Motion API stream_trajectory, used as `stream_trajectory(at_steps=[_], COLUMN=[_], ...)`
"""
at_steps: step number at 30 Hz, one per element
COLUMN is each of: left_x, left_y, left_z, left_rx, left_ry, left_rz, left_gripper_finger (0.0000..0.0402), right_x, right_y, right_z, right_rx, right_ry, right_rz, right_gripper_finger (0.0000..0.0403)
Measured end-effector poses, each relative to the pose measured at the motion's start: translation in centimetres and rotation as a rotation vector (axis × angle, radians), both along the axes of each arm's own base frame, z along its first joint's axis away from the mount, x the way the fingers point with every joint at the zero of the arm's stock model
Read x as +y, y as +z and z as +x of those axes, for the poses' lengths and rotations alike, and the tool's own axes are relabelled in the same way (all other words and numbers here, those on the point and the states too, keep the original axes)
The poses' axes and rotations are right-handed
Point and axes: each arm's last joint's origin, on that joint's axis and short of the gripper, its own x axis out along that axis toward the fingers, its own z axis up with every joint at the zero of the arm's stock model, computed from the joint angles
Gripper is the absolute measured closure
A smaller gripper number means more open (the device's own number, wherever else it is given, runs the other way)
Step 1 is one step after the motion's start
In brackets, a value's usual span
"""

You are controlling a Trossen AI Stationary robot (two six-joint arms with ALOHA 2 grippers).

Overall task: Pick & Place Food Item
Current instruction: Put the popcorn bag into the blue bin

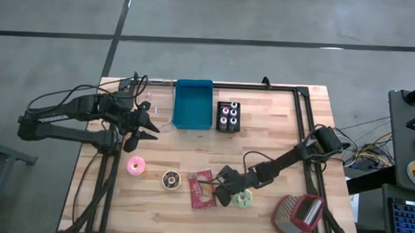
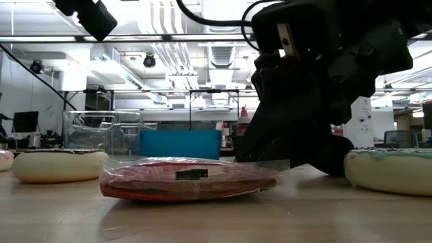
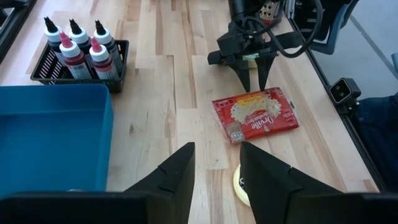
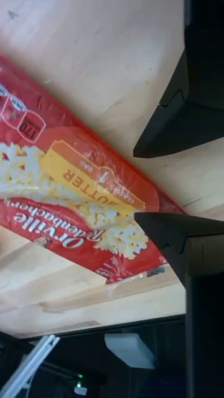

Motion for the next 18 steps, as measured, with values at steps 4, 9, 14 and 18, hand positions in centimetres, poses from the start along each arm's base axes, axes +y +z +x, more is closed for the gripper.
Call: stream_trajectory(at_steps=[4,9,14,18], left_x=[0.00,0.00,0.00,0.00], left_y=[0.00,0.01,0.00,0.00], left_z=[0.01,0.00,0.00,0.00], left_rx=[0.000,0.000,0.000,0.000], left_ry=[0.000,0.000,0.000,0.000], left_rz=[0.000,0.000,0.000,0.000], left_gripper_finger=[0.0268,0.0268,0.0268,0.0268], right_x=[0.10,0.19,0.24,0.28], right_y=[0.23,0.23,0.26,0.29], right_z=[0.17,0.12,0.11,0.12], right_rx=[-0.048,-0.042,-0.017,-0.021], right_ry=[0.024,0.061,0.095,0.104], right_rz=[-0.008,-0.003,0.069,0.066], right_gripper_finger=[0.0255,0.0259,0.0267,0.0272])
